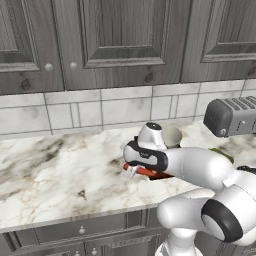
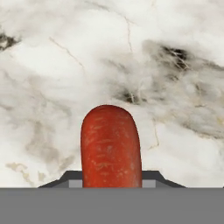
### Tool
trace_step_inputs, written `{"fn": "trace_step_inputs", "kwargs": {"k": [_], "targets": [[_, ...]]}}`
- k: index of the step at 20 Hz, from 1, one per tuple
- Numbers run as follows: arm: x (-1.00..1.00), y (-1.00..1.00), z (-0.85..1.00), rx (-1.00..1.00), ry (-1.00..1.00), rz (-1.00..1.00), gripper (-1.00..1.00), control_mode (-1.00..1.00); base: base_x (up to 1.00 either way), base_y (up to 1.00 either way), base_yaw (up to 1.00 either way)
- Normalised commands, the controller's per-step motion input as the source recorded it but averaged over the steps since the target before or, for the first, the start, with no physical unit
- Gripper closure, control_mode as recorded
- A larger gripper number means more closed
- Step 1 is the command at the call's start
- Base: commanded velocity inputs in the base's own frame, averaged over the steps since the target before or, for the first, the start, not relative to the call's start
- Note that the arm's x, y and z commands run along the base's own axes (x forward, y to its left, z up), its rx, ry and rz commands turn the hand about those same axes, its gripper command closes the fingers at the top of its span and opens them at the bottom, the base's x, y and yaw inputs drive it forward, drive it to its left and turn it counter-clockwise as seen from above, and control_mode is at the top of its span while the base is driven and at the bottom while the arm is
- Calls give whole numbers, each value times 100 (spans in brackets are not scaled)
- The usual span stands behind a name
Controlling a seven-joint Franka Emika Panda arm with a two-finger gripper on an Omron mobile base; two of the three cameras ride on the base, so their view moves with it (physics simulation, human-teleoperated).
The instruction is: Place the two vegetables and bowl onto the tray for setting up a vegetable dip station.
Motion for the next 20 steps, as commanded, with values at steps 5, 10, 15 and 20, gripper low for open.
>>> {"fn": "trace_step_inputs", "kwargs": {"k": [5, 10, 15, 20], "targets": [[0, -25, 0, -4, -9, 28, 100, -100, 0, 0, 0], [0, -25, 0, -3, -6, 26, 100, -100, 0, 0, 0], [1, -26, 0, -1, -4, 26, 100, -100, 0, 0, 0], [6, -17, 0, 0, -4, 20, 100, -100, 0, 0, 0]]}}
